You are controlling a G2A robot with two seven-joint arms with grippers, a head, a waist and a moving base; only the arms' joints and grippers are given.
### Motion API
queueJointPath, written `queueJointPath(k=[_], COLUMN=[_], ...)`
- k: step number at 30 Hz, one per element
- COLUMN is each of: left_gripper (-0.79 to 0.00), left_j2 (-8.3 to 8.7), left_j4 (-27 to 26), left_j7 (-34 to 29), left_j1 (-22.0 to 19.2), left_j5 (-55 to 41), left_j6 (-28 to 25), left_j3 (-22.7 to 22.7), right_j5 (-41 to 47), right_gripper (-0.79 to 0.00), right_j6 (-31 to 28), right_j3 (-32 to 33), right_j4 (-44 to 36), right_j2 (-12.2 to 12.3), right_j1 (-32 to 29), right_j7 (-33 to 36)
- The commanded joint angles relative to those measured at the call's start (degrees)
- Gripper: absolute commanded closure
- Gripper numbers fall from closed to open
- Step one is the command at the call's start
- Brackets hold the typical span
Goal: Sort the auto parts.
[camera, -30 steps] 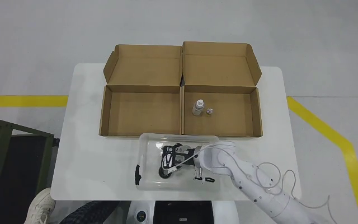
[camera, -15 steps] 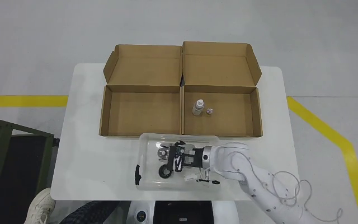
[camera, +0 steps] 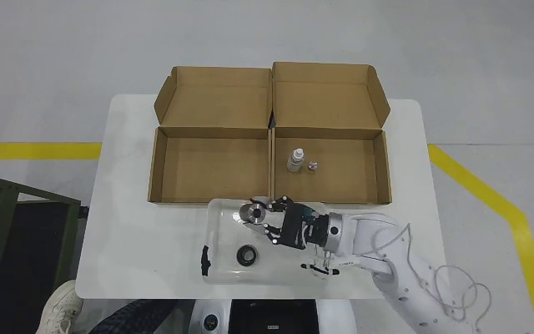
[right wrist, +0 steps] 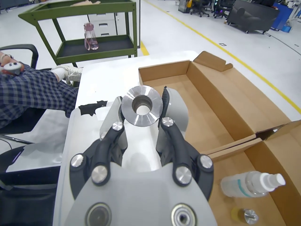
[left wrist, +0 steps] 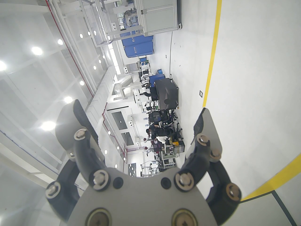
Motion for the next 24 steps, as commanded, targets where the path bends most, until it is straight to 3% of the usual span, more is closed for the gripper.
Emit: queueJointPath(k=[1,24], left_gripper=[-0.785,-0.785], left_j2=[0.00,0.00], left_j4=[0.0,0.0], left_j7=[0.0,0.0], left_j1=[0.0,0.0], left_j5=[0.0,0.0], left_j6=[0.0,0.0], left_j3=[0.0,0.0], right_j5=[0.8,8.0], right_gripper=[0.000,0.000], right_j6=[0.0,-0.2], right_j3=[1.1,10.1], right_j4=[-0.4,-1.1], right_j2=[0.1,0.8], right_j1=[-0.6,-4.9], right_j7=[-1.3,-13.5])
